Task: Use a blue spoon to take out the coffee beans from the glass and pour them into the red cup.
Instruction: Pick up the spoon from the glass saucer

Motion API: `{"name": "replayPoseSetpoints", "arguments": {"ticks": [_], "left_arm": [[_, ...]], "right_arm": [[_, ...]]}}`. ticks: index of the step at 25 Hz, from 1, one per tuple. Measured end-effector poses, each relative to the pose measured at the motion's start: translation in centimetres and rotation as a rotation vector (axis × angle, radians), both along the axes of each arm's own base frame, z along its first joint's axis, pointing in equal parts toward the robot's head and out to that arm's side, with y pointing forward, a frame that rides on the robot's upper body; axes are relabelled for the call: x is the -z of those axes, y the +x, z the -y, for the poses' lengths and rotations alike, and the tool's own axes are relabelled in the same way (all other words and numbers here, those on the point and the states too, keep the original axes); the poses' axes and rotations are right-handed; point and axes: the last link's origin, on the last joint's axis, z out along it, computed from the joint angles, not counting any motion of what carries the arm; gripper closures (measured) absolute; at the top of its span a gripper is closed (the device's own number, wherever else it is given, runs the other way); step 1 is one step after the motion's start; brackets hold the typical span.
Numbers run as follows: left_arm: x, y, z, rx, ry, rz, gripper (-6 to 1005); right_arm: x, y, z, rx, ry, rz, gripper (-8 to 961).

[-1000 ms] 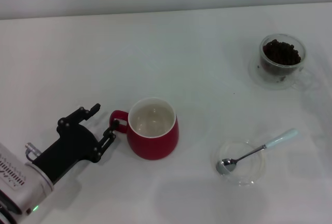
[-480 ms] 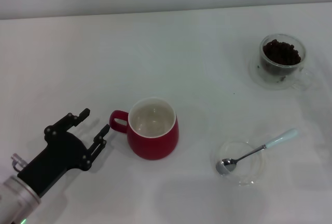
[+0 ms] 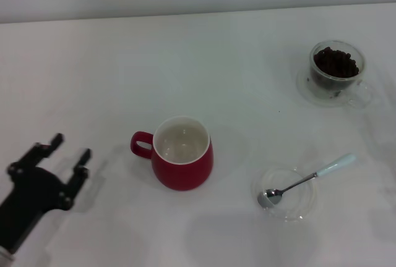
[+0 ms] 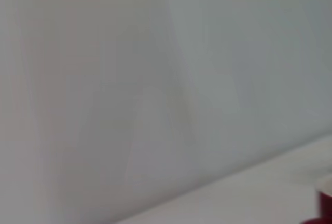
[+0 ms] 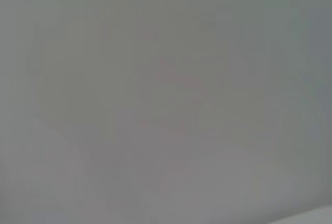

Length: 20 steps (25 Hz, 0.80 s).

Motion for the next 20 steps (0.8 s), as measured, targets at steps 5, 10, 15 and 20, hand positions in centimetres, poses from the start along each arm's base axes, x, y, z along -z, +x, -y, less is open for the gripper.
{"name": "replayPoseSetpoints", "arguments": {"ticks": [5, 10, 15, 20], "left_arm": [[-2.3, -1.3, 0.6, -0.065, 0.134, 0.046, 483], [-3.7, -1.9, 0.4, -0.091, 0.21, 0.054, 482], [-5.1, -2.1, 0.1, -0.084, 0.284, 0.056, 483], [-6.4, -2.5, -0.1, -0.096, 0.364, 0.06, 483]], "right_arm": [[0.1, 0.1, 0.6, -0.045, -0.086, -0.285, 188], [0.5, -0.3, 0.7, -0.074, -0.148, -0.433, 188], [1.2, -0.6, 1.0, -0.076, -0.195, -0.606, 188], [2.2, -1.1, 1.3, -0.077, -0.26, -0.7, 188]]}}
